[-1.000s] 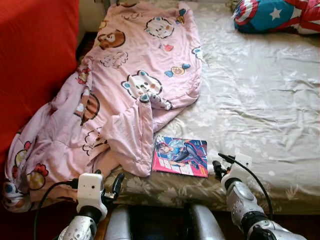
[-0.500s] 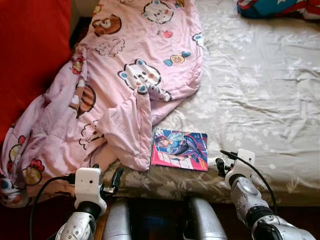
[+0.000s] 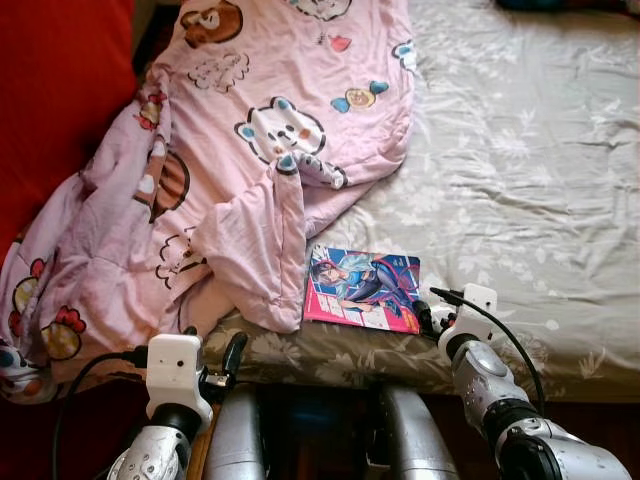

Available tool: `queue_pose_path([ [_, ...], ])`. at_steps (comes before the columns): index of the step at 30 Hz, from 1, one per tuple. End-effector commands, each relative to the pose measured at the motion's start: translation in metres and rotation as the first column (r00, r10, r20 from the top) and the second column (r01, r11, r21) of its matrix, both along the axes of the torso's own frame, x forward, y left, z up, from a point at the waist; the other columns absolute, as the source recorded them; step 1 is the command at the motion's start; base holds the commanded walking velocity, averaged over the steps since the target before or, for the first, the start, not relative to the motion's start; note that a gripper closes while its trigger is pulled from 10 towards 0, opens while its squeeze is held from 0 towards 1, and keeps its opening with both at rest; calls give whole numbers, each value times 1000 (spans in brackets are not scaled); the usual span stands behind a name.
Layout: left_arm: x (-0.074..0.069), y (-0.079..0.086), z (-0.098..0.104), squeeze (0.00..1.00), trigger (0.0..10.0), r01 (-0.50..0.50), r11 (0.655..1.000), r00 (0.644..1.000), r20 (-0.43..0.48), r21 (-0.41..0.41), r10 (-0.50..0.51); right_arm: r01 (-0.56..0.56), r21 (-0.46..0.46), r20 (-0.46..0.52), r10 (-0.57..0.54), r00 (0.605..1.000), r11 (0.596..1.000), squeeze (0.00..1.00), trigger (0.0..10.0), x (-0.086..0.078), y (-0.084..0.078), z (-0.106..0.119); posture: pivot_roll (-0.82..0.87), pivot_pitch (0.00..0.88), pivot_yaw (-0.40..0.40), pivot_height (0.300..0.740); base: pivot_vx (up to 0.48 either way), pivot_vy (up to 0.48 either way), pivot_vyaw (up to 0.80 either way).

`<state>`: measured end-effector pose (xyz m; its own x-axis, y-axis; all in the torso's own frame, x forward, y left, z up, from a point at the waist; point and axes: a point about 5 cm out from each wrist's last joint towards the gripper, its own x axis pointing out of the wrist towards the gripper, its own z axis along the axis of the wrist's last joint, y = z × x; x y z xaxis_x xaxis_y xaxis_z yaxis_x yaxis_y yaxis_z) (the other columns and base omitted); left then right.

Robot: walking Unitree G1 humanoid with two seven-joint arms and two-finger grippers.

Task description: Clean up the room

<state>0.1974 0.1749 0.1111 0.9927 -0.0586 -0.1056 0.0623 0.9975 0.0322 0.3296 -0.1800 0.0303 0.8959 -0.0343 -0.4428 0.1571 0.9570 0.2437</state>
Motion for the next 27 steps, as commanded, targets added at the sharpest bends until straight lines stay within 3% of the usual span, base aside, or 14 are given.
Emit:
queue_pose_path([
  [1, -6, 0, 0, 0, 10000, -8, 1000, 1000, -23, 1, 9, 19, 10, -59, -19, 998, 1000, 0, 10000, -9, -4, -11, 217, 387, -60, 626, 0, 0, 0],
  [12, -8, -2, 8, 0, 10000, 0, 1000, 1000, -11, 12, 0, -59, 66, -50, 63, 997, 996, 0, 10000, -8, 7, -11, 226, 404, -56, 626, 0, 0, 0],
  [13, -8, 0, 7, 0, 10000, -1, 1000, 1000, -14, 18, 1, -79, 67, -50, 83, 995, 995, 0, 2000, -8, 10, -11, 226, 405, -57, 626, 0, 0, 0],
  [14, -9, 1, 7, 0, 10000, -8, 1000, 1000, -17, 21, 8, -83, 63, -49, 86, 995, 995, 0, 0, -8, 10, -11, 225, 406, -56, 626, 0, 0, 0],
  [27, -15, 7, 2, 0, 10000, -30, 999, 999, -39, 32, 31, -88, 65, -51, 91, 995, 994, 0, 0, -13, 11, -16, 221, 401, -57, 626, 0, 0, 0],
])
